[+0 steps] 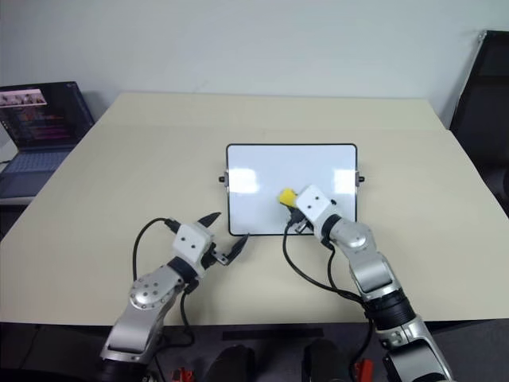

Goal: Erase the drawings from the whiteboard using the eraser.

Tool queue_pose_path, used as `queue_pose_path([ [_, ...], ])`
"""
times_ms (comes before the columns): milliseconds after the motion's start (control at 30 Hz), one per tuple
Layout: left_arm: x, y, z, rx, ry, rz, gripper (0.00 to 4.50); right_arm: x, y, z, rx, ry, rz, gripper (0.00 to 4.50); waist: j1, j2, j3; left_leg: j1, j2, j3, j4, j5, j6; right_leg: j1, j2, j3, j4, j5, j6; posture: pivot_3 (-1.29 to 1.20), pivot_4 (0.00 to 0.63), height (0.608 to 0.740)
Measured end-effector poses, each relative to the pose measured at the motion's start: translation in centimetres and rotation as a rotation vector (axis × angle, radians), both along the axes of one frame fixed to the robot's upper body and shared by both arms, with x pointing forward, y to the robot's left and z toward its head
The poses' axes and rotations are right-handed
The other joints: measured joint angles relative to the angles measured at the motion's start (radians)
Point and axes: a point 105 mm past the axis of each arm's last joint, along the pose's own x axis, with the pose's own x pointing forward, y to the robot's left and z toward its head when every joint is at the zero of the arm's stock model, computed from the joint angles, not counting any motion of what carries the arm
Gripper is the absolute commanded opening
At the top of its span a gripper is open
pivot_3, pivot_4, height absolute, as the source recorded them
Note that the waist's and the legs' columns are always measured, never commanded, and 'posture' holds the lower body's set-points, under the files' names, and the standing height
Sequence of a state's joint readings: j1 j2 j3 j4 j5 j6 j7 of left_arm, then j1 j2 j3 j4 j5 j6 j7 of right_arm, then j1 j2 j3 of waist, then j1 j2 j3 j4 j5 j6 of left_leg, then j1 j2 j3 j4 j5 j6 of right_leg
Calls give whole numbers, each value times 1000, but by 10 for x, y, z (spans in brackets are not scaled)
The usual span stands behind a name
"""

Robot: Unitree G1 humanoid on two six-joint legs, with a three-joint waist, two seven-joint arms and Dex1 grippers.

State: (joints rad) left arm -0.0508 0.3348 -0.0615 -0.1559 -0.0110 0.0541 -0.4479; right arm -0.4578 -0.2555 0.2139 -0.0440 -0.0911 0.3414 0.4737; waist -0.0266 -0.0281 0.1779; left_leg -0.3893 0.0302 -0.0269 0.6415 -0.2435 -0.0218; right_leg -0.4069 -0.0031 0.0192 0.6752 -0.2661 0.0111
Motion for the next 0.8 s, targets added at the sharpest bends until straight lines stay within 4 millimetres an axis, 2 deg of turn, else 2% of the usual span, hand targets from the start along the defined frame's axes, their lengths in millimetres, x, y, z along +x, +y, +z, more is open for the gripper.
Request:
queue_pose_path([
  [167,3,-4,4,-25,-7,-17,4500,-1,-11,30,95,-62,-40,1082,0,0,0,-6,0,-2,-1,0,0,-4,0,0,-2,0,0,0,150,740],
  [400,6,-9,3,-31,4,-41,4500,-1,-22,24,91,-36,-95,1082,0,0,0,-6,0,-1,-1,0,0,-4,0,0,-2,0,0,0,150,740],
  [500,10,-12,6,-37,-2,-59,4500,-3,-27,30,93,-57,-114,1082,0,0,0,-6,0,-1,0,0,0,-4,0,0,-1,0,0,0,150,740],
  [567,13,-19,12,-62,-15,-102,4500,-5,-43,34,84,-64,-156,1082,4,0,1,-7,-1,-2,0,0,0,-4,0,-1,-2,0,0,0,150,740],
  [700,16,-37,26,-137,-18,-246,4500,-11,-97,36,70,-36,-323,1082,13,0,1,-9,-2,-1,1,0,0,-4,0,-2,-4,1,1,0,150,740],
  [800,9,-55,30,-153,-4,-391,4500,-18,-126,41,101,-7,-431,1082,10,0,1,-8,-2,0,1,0,0,-4,0,-1,-4,1,2,0,150,740],
])
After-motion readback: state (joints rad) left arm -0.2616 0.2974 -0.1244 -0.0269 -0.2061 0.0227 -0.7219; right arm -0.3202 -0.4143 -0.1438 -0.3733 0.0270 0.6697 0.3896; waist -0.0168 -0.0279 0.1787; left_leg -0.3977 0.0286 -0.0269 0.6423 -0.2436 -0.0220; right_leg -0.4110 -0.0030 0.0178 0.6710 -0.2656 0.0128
